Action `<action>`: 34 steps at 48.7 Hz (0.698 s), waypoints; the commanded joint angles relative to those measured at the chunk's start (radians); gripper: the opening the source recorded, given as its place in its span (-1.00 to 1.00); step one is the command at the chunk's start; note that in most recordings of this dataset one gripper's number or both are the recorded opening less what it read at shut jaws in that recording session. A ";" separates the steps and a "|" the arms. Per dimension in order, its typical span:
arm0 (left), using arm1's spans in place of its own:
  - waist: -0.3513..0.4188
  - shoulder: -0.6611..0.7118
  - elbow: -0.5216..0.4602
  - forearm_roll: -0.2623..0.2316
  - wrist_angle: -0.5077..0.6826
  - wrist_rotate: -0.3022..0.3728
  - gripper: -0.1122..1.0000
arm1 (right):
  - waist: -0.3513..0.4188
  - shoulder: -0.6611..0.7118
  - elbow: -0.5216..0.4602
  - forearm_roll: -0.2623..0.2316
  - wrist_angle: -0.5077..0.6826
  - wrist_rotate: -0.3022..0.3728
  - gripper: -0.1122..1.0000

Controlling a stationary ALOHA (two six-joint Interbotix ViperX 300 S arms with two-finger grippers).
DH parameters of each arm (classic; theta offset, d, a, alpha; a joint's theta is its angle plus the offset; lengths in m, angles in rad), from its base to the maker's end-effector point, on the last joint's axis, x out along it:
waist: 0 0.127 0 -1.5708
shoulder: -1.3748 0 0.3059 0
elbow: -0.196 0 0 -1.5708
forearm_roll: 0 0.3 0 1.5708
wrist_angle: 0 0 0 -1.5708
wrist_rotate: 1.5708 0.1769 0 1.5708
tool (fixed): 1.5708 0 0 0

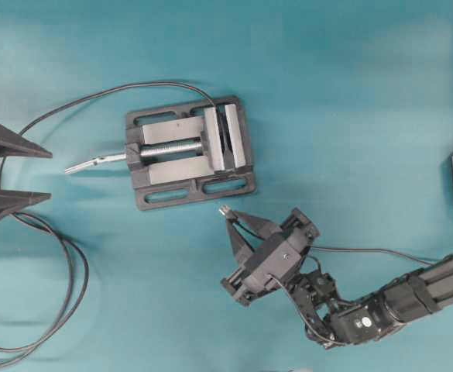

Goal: Insert the USB cable into the fixed female connector.
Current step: 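Carry the USB plug with the right gripper toward the vise port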

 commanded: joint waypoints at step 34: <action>0.000 0.006 -0.012 0.003 -0.009 -0.011 0.98 | -0.023 0.092 -0.206 0.104 -0.299 0.000 -0.42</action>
